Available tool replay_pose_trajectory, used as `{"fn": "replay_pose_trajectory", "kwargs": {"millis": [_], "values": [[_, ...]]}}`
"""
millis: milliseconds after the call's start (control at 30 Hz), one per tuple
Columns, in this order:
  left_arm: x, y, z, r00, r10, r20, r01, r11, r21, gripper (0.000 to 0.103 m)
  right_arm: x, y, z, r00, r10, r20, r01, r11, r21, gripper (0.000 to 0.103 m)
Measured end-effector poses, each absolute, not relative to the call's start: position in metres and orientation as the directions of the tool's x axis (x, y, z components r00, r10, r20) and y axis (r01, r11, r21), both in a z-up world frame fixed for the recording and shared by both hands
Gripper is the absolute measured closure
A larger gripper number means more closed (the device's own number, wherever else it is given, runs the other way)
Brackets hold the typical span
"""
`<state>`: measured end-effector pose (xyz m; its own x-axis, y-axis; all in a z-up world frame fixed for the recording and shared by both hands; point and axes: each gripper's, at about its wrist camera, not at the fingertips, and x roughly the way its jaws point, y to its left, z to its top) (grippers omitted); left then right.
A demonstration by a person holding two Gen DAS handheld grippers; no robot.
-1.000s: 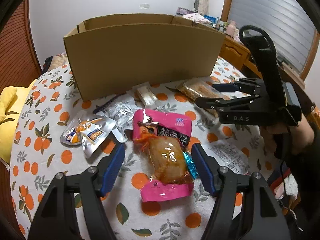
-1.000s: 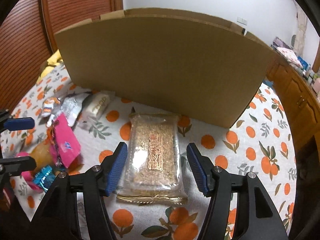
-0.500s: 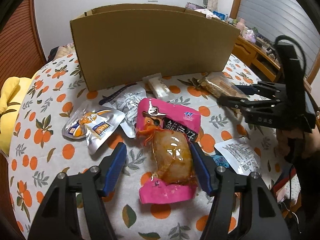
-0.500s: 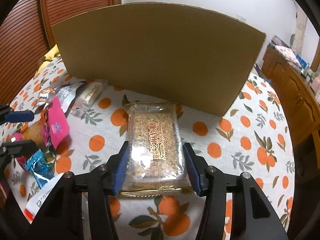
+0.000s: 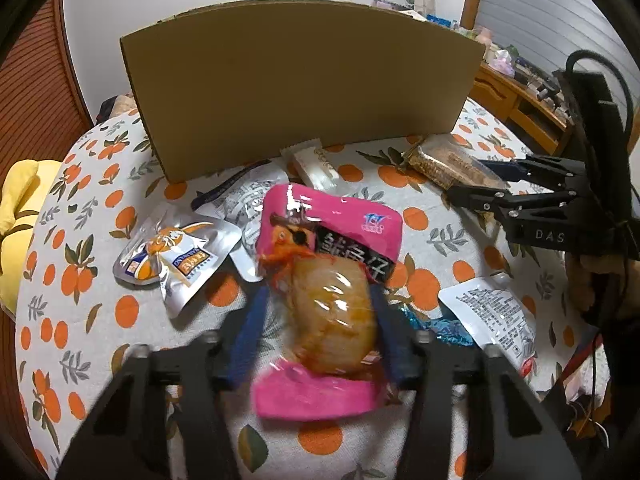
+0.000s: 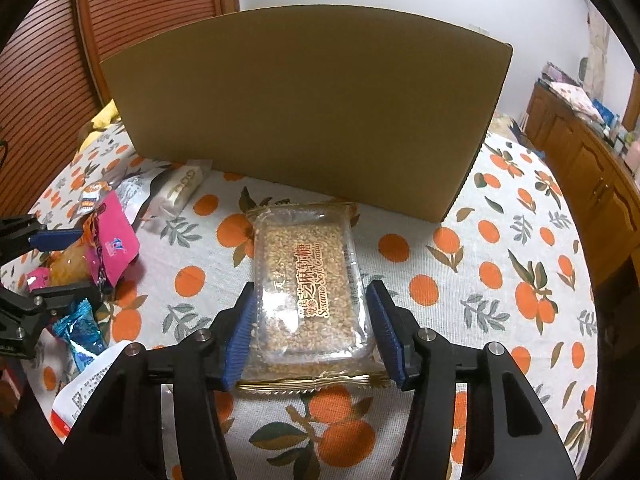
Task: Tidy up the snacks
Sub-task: 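Grasp the pink egg pouch with the left tool while the right tool grasps the rice-cake tray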
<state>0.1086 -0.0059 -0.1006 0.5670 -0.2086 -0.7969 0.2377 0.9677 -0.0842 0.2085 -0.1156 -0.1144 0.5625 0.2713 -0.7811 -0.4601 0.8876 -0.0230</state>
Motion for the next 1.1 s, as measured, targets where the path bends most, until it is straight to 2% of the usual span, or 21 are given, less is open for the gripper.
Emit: {"fn": "replay_pose_trajectory", "kwargs": {"millis": [367, 833, 1100], "values": [[0.097, -0.001, -0.096, 0.591, -0.226, -0.774, 0.244, 0.965, -0.096, 0.06, 0.209, -0.115, -0.115, 0.564, 0.269, -0.781, -0.46, 0.888, -0.026, 0.047], [0.083, 0.004, -0.058, 0.656, -0.261, -0.708, 0.25, 0.96, -0.123, 0.059, 0.208, -0.115, -0.115, 0.564, 0.27, -0.78, -0.461, 0.887, -0.026, 0.047], [0.08, 0.003, -0.047, 0.673, -0.265, -0.691, 0.259, 0.959, -0.116, 0.059, 0.206, -0.114, -0.113, 0.569, 0.276, -0.774, -0.466, 0.884, -0.027, 0.056]]}}
